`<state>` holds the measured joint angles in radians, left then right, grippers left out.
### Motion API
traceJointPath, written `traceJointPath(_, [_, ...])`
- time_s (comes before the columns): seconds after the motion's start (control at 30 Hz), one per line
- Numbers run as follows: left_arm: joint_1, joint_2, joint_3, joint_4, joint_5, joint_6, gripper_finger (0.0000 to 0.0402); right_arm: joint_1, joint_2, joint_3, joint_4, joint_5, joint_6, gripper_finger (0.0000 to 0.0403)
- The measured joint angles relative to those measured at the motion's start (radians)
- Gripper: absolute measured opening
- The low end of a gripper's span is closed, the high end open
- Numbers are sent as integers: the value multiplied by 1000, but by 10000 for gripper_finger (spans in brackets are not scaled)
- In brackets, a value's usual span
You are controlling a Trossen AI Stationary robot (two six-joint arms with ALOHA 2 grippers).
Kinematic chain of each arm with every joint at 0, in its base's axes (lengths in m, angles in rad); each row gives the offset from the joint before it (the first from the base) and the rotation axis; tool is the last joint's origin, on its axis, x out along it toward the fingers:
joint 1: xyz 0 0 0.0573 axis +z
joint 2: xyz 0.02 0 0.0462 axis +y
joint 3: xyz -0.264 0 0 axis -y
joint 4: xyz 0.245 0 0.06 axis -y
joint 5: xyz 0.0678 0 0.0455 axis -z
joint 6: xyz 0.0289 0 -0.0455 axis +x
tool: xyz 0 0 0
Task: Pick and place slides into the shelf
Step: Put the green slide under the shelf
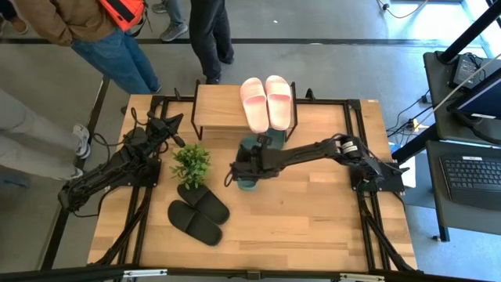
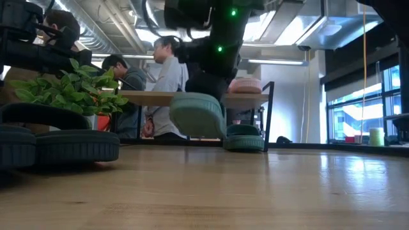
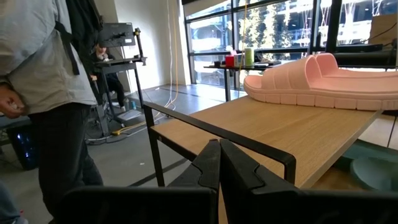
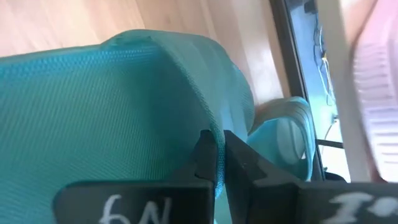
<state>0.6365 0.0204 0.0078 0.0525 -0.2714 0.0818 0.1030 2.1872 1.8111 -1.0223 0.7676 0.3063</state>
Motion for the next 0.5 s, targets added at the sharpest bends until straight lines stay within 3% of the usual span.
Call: traceJointPath(0.5, [0, 0, 0, 0, 0, 0, 0, -55, 41, -1, 40, 3, -57, 13])
